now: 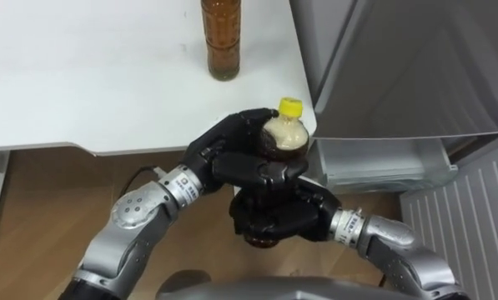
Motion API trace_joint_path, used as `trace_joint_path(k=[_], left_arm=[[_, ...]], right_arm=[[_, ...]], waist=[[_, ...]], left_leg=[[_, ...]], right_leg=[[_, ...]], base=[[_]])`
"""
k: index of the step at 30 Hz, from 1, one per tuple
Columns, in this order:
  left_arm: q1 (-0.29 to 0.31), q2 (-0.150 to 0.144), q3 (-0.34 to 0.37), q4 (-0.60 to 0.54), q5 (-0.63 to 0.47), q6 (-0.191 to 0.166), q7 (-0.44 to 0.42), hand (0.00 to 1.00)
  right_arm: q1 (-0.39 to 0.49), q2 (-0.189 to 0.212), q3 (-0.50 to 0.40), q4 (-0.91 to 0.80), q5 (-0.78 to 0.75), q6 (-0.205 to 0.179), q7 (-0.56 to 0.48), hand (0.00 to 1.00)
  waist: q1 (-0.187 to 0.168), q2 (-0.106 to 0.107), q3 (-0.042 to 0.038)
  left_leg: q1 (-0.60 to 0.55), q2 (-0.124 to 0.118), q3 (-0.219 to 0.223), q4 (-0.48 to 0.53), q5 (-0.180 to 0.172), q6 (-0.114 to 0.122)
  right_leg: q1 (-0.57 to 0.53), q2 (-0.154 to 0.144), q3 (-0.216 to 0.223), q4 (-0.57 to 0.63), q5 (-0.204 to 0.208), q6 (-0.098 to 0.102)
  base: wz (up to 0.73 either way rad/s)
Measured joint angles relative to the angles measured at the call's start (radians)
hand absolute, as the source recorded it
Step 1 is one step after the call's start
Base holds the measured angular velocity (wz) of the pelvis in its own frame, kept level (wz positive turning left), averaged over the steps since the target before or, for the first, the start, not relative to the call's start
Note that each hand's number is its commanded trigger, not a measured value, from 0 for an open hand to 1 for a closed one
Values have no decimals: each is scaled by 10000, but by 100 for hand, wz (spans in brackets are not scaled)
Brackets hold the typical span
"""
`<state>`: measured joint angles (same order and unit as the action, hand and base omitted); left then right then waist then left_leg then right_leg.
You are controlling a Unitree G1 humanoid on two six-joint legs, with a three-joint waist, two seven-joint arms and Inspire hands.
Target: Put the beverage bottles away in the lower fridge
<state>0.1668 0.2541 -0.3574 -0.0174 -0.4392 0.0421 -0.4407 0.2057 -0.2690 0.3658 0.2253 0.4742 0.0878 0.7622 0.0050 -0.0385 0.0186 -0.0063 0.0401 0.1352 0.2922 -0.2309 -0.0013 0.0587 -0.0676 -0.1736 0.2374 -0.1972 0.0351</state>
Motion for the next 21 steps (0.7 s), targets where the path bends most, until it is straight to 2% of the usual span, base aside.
trace_joint_path(k=[2, 6, 11, 14, 17, 21], left_arm=[[0, 49, -13, 0, 3, 0, -1, 0], [-7, -67, -109, -24, -1, -226, -27, 0], [-9, -82, -109, -103, 0, -268, -31, 0], [-9, -66, -70, -647, -2, -293, -40, 0], [-11, -71, 56, -1101, -3, -473, -37, 0], [-12, -46, 209, -1630, -10, -484, -33, 0]], right_arm=[[7, -18, -7, 0, 65, 0, -9, 100], [18, -7, 77, 117, 309, 8, -138, 100], [14, 128, 95, 237, 637, 5, -316, 100], [16, 119, 211, 328, 824, 4, -385, 100], [15, 127, 258, 327, 824, -45, -380, 100], [13, 105, 264, 334, 878, -118, -328, 100]], waist=[[-3, 2, -1], [21, 11, 0], [40, 38, -8], [35, 38, -7], [30, 56, -8], [57, 82, -10]], left_leg=[[6, 0, 3, -2, 0, 0], [26, -2, 13, -1, 0, 0], [35, 2, 2, 8, 0, 0], [54, 1, -11, 12, -1, 0], [105, 1, -20, -18, -1, 0], [102, 0, -28, -1, -1, 0]], right_leg=[[2, 2, 5, -4, 0, 0], [16, 2, 34, -5, 0, 0], [32, 5, 14, 0, 0, 0], [62, 1, -1, -2, 0, 0], [105, 4, -13, -2, 0, 0], [110, 4, -34, -5, 0, 0]], base=[[0], [0], [0], [0], [0], [0]])
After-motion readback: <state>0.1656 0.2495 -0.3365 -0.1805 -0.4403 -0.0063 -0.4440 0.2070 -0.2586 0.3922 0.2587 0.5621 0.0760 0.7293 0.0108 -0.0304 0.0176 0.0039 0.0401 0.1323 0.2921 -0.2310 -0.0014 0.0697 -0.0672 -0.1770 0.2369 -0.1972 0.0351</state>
